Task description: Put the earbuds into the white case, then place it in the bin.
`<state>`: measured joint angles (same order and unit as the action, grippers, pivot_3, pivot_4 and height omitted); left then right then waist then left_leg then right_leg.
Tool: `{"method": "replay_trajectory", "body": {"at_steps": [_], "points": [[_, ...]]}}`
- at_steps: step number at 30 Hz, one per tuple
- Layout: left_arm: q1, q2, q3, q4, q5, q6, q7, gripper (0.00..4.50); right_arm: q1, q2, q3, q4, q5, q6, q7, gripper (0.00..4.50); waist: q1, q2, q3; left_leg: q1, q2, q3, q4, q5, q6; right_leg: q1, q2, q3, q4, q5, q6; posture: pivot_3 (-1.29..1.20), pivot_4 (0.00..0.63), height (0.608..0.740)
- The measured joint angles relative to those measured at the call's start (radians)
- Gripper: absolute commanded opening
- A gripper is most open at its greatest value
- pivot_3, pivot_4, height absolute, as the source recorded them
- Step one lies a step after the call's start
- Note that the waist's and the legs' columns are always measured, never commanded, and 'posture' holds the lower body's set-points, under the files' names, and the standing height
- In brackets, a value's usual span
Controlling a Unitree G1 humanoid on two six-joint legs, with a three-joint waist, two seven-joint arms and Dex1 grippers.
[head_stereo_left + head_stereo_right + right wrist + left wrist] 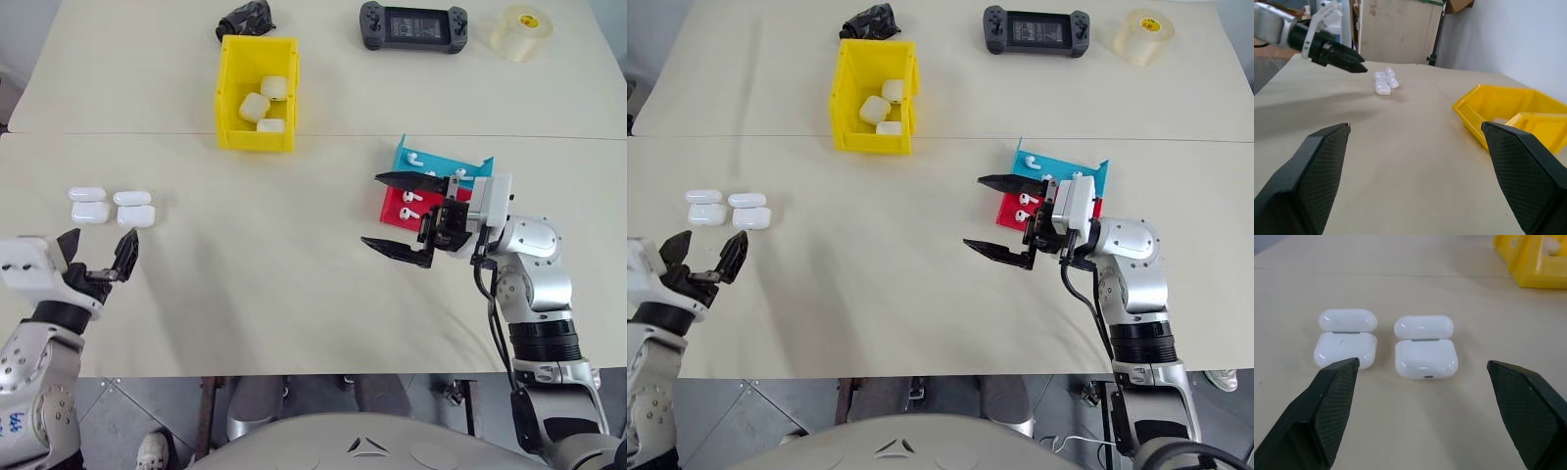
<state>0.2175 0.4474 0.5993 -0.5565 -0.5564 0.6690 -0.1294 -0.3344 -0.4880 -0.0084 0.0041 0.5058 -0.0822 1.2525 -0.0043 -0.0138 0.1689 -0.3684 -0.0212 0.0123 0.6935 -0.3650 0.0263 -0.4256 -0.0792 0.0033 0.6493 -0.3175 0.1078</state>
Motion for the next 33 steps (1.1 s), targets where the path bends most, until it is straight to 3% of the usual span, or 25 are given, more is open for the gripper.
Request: {"method": "replay_trajectory", "body": {"at_steps": [6, 11, 17, 33], "points": [[-0.366, 0.050, 0.002, -0.021, -0.064, 0.574, 0.242, 4.46, 0.000, -0.019, 0.005, -0.022, 0.021, 0.050, 0.015, 4.50, 0.002, 0.000, 0.000, -0.002, -0.002, -0.005, 0.004, 0.000, 0.000, 0.001, 0.000, -0.003, 0.007, 0.000, 0.000, 0.00, 0.150, 0.740], [-0.560, 0.098, -0.029, 0.052, -0.064, 0.907, 0.272, 4.46, 0.001, -0.042, 0.006, -0.063, 0.051, 0.115, 0.036, 4.50, -0.005, 0.000, 0.000, -0.002, -0.002, -0.005, 0.003, -0.001, -0.001, 0.000, 0.001, -0.004, 0.007, 0.000, 0.000, 0.00, 0.150, 0.740], [-0.633, 0.183, -0.110, 0.186, -0.066, 0.948, 0.305, 4.46, 0.002, -0.043, 0.010, -0.103, 0.059, 0.152, 0.038, 4.50, -0.004, 0.000, 0.000, -0.002, -0.002, -0.006, 0.004, 0.000, -0.003, 0.000, 0.000, -0.006, 0.006, 0.000, 0.000, 0.00, 0.150, 0.740], [-0.680, 0.234, -0.159, 0.330, -0.147, 0.946, 0.334, 4.46, 0.032, -0.012, 0.014, -0.171, 0.067, 0.171, -0.020, 4.50, 0.001, 0.000, 0.000, -0.002, -0.002, -0.007, 0.004, 0.000, -0.003, 0.000, 0.000, -0.007, 0.007, 0.000, 0.000, 0.00, 0.150, 0.740]]}}
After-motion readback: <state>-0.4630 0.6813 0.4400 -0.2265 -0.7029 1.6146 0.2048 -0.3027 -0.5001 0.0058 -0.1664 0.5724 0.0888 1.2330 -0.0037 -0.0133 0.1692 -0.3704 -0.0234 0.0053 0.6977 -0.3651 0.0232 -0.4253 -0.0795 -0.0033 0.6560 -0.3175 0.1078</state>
